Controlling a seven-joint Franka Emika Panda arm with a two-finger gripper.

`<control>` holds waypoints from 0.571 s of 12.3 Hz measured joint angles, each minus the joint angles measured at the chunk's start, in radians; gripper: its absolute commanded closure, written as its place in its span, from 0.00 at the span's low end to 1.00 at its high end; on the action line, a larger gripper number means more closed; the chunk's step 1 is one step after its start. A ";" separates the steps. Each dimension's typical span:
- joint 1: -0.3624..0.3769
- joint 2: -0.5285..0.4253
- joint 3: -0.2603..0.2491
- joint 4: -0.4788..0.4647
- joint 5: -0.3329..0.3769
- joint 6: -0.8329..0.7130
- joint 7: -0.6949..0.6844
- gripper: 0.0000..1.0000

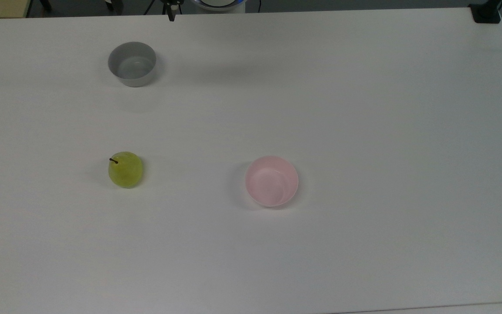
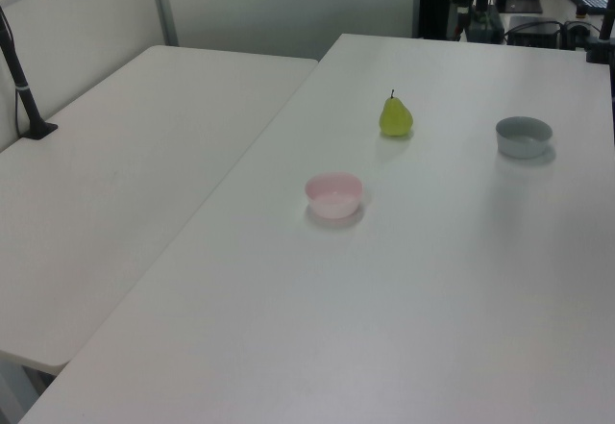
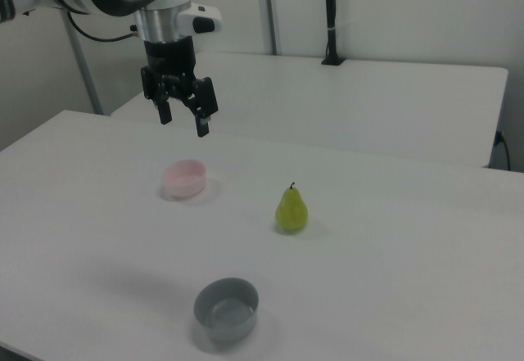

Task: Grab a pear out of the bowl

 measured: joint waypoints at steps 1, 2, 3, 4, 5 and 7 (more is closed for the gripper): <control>0.001 0.000 0.007 -0.001 0.000 0.020 -0.016 0.00; 0.001 0.001 0.015 -0.003 0.000 0.052 -0.048 0.00; 0.001 0.001 0.018 -0.004 0.000 0.078 -0.081 0.00; 0.001 0.002 0.018 -0.009 0.000 0.107 -0.106 0.00; 0.001 0.003 0.018 -0.018 0.000 0.129 -0.116 0.00; 0.001 0.003 0.020 -0.032 0.000 0.149 -0.125 0.00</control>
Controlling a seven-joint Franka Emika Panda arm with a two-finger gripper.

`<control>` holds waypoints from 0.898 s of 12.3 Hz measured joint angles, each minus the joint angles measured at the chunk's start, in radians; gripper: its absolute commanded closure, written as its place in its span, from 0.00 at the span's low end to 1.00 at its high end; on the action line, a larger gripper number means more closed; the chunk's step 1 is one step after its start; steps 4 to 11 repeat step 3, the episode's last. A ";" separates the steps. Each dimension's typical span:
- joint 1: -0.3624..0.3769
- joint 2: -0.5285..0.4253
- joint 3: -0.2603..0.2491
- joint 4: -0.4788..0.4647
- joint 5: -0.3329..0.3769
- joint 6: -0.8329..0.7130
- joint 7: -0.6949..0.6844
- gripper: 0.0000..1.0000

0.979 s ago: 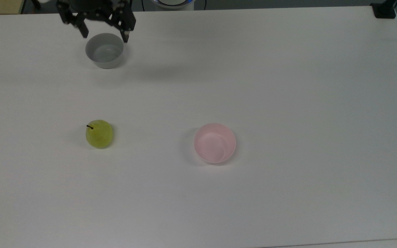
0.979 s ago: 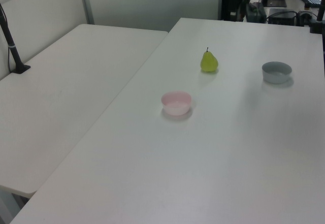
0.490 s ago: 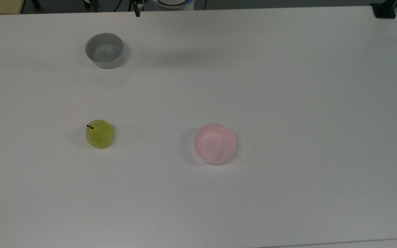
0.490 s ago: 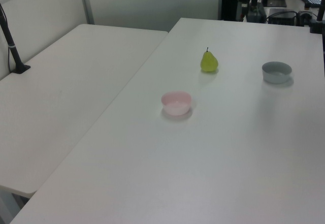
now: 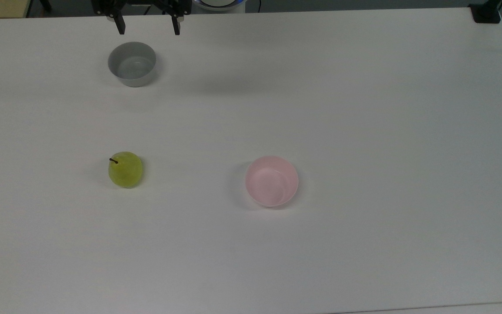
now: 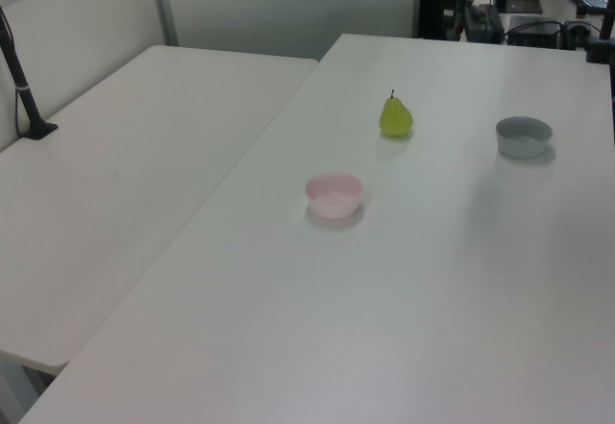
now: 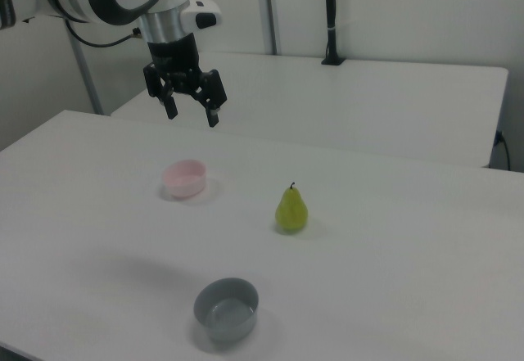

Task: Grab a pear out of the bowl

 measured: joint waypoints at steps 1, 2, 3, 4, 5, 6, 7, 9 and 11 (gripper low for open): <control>0.000 0.000 0.000 -0.003 0.000 0.004 -0.001 0.00; 0.000 0.000 0.001 -0.003 0.000 0.004 -0.001 0.00; 0.000 0.000 0.001 -0.003 0.000 0.004 -0.001 0.00; 0.000 0.000 0.001 -0.003 0.000 0.004 -0.001 0.00; 0.000 0.000 0.001 -0.003 0.000 0.004 -0.001 0.00; 0.000 0.000 0.001 -0.003 0.000 0.004 -0.001 0.00; 0.000 0.000 0.001 -0.003 0.000 0.004 -0.001 0.00; 0.000 0.000 0.001 -0.003 0.000 0.004 -0.001 0.00; 0.000 0.000 0.001 -0.003 0.000 0.004 -0.001 0.00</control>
